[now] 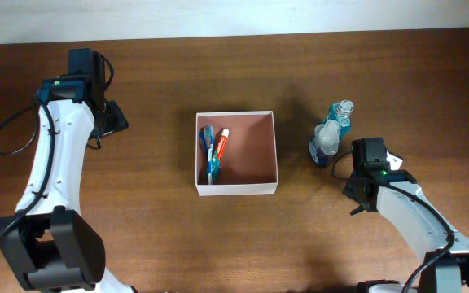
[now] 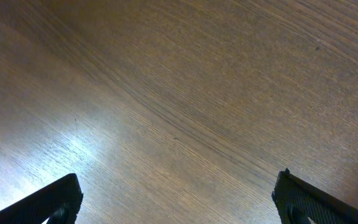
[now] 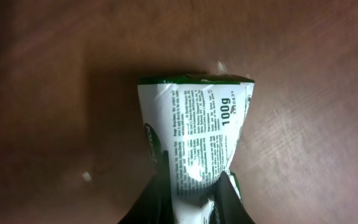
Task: Pack container
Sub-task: 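Lift the tube with the right gripper and carry it left over the box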
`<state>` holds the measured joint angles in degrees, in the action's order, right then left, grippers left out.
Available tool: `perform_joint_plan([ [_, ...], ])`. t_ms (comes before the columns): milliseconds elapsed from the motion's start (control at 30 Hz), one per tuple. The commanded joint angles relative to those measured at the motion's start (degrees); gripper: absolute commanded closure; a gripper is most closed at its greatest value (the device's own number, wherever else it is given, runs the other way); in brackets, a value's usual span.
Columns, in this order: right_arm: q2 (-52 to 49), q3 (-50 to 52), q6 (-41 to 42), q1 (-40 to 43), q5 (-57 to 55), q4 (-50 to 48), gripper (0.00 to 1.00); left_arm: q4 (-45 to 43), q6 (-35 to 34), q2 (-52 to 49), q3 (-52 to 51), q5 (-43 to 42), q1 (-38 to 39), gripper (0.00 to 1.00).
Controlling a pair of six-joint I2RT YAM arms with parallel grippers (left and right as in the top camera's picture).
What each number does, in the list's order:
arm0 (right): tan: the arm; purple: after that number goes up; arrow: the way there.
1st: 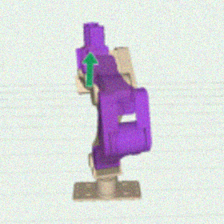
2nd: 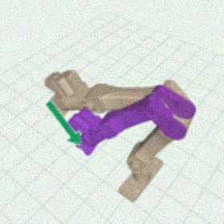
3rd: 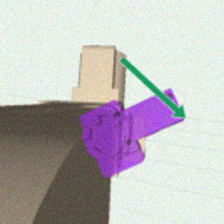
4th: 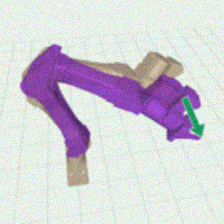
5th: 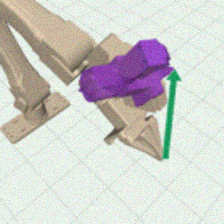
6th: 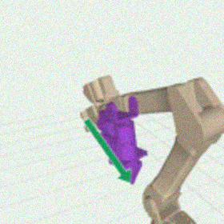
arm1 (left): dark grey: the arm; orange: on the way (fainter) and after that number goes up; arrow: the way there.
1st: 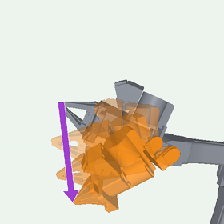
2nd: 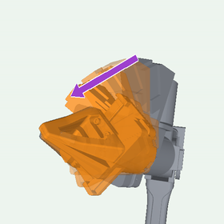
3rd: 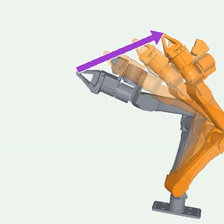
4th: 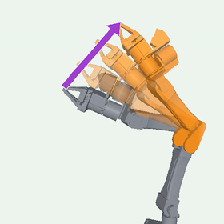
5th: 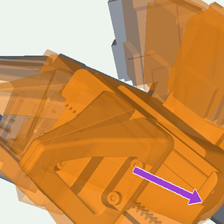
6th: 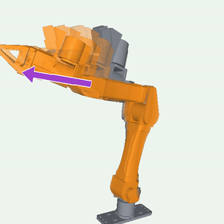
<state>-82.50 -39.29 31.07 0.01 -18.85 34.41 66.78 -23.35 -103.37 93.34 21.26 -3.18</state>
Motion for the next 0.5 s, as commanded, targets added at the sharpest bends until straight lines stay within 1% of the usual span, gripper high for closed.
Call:
perform_joint_plan([
  [0, 0.15, -0.55, 0.66, 0.0, 3.8, 3.8, 0.87, 0.13, 0.26, 0.22, 0.46, -0.13, -0.09, 0.01],
  [133, 3.17, -2.78, 0.66, 0.0, 3.8, 8.39, 0.88, 0.13, 0.26, 0.22, 0.46, -0.13, -0.09, 0.01],
  [333, 8.66, -2.93, 0.44, 0.0, 4.98, 10.78, 0.89, 0.13, 0.26, 0.22, 0.46, -0.13, -0.09, 0.01],
  [467, 11.93, -2.93, -1.62, 0.0, 7.37, 12.26, 0.89, 0.13, 0.26, 0.22, 0.46, -0.13, -0.09, 0.01],
])
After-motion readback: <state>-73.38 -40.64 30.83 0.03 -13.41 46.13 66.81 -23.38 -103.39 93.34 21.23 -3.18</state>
